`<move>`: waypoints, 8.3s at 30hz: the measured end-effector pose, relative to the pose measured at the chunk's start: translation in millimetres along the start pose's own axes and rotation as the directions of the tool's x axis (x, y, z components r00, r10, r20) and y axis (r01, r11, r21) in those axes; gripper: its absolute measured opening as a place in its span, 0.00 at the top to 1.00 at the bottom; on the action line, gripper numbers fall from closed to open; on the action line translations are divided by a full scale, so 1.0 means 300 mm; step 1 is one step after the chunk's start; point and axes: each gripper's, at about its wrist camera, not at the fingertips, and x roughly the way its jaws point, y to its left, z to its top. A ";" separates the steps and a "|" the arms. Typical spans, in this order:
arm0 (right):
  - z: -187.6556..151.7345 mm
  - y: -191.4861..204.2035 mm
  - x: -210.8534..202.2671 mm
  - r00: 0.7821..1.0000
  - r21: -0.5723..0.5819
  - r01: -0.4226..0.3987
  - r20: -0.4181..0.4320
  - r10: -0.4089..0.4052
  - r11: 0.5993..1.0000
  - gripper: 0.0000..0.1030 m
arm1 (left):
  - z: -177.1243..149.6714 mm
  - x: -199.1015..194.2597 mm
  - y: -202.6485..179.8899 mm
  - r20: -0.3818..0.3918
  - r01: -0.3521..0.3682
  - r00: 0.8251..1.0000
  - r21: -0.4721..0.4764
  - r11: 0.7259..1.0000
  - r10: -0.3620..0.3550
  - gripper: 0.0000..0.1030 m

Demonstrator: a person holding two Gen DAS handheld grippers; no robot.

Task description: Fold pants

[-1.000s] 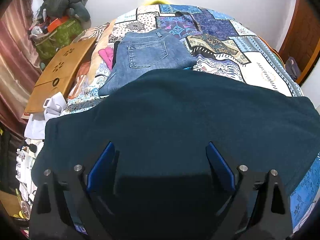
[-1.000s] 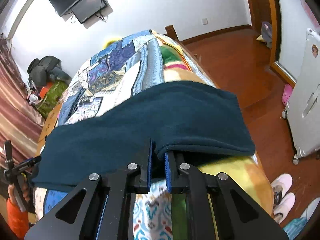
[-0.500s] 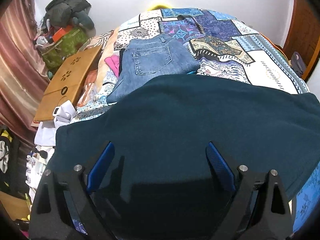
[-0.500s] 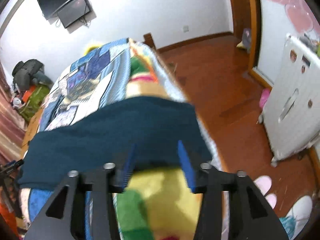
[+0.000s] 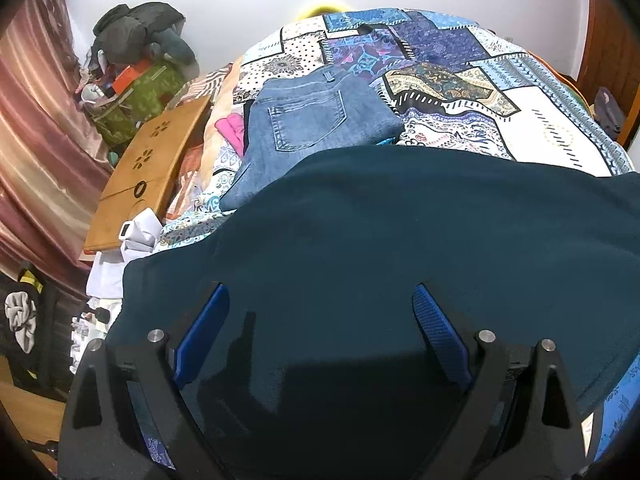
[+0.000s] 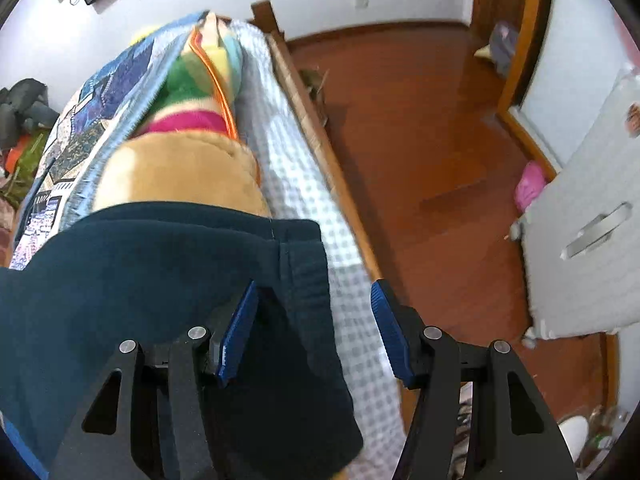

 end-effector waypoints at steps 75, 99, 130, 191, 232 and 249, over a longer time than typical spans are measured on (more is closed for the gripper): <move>-0.132 0.232 -0.399 0.917 0.127 -0.057 0.400 0.001 0.990 0.86 | 0.042 -0.113 -0.258 0.057 0.256 0.963 0.115 0.960 -0.264 0.02; -0.385 1.172 -0.256 0.915 -0.627 -0.210 0.144 0.377 0.750 0.89 | -0.019 -0.252 0.118 0.190 0.266 0.949 -0.058 0.962 -0.251 0.02; -0.283 0.921 -0.202 0.959 -0.477 -0.217 0.061 0.278 0.852 0.39 | 0.085 -0.095 -0.265 0.015 0.329 0.943 0.126 0.936 -0.333 0.02; -0.434 1.219 -0.145 0.966 -0.531 -0.201 0.030 0.255 0.823 0.16 | -0.541 0.114 0.768 0.058 0.418 0.856 -0.664 0.620 -0.514 0.05; -0.419 0.860 -0.190 0.960 -0.348 -0.206 0.109 0.257 0.915 0.12 | 0.303 -0.444 0.233 0.405 0.433 0.838 -0.082 0.898 -0.367 0.77; -0.402 0.818 -0.191 0.941 -0.331 -0.277 0.097 0.324 0.902 0.12 | 0.415 -0.413 -0.505 0.132 0.589 0.778 0.187 0.786 -0.614 0.78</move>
